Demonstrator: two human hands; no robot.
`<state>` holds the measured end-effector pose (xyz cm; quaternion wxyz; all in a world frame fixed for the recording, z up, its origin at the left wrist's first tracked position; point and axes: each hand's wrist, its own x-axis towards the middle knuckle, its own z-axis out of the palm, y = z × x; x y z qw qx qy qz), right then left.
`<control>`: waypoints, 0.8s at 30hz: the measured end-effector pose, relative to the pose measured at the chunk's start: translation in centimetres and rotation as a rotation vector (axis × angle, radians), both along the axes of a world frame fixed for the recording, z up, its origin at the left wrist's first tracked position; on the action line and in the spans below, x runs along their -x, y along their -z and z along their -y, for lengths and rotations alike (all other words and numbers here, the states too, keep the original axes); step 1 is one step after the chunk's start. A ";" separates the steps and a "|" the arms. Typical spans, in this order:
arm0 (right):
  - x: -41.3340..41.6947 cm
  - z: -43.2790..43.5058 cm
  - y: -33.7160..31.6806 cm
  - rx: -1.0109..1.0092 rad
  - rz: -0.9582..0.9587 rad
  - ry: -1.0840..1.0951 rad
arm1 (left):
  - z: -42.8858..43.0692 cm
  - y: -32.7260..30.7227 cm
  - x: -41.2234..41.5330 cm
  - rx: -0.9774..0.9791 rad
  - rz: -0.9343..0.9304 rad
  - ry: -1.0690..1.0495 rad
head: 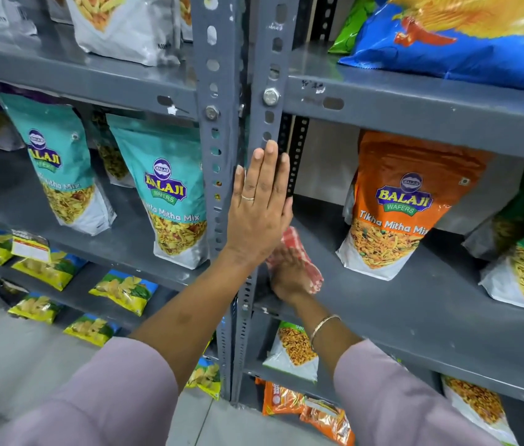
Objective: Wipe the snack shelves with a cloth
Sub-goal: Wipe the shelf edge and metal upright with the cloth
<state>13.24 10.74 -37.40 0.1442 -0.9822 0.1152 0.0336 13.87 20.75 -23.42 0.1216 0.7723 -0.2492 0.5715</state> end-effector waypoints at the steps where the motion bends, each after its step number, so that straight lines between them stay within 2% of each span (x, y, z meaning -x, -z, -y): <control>1: -0.1 -0.5 -0.2 0.001 0.018 -0.075 | 0.0 0.1 0.0 0.002 -0.003 0.005; 4: 0.1 -0.4 -0.5 0.012 -0.014 -0.208 | 0.0 0.2 0.0 -0.006 0.002 0.019; 8: 2.3 -0.1 -1.0 0.024 -0.041 -0.069 | 0.0 0.1 -0.1 0.001 0.015 0.027; 12: 5.0 1.5 -0.8 0.033 -0.031 -0.021 | -0.1 -0.1 0.1 0.011 0.005 0.031; 18: 11.8 8.5 -1.0 0.116 0.018 0.140 | -0.1 -0.3 0.4 0.044 -0.019 0.066; 24: 16.1 15.3 0.8 0.164 -0.087 0.465 | -0.2 -0.2 0.6 0.034 -0.071 0.056</control>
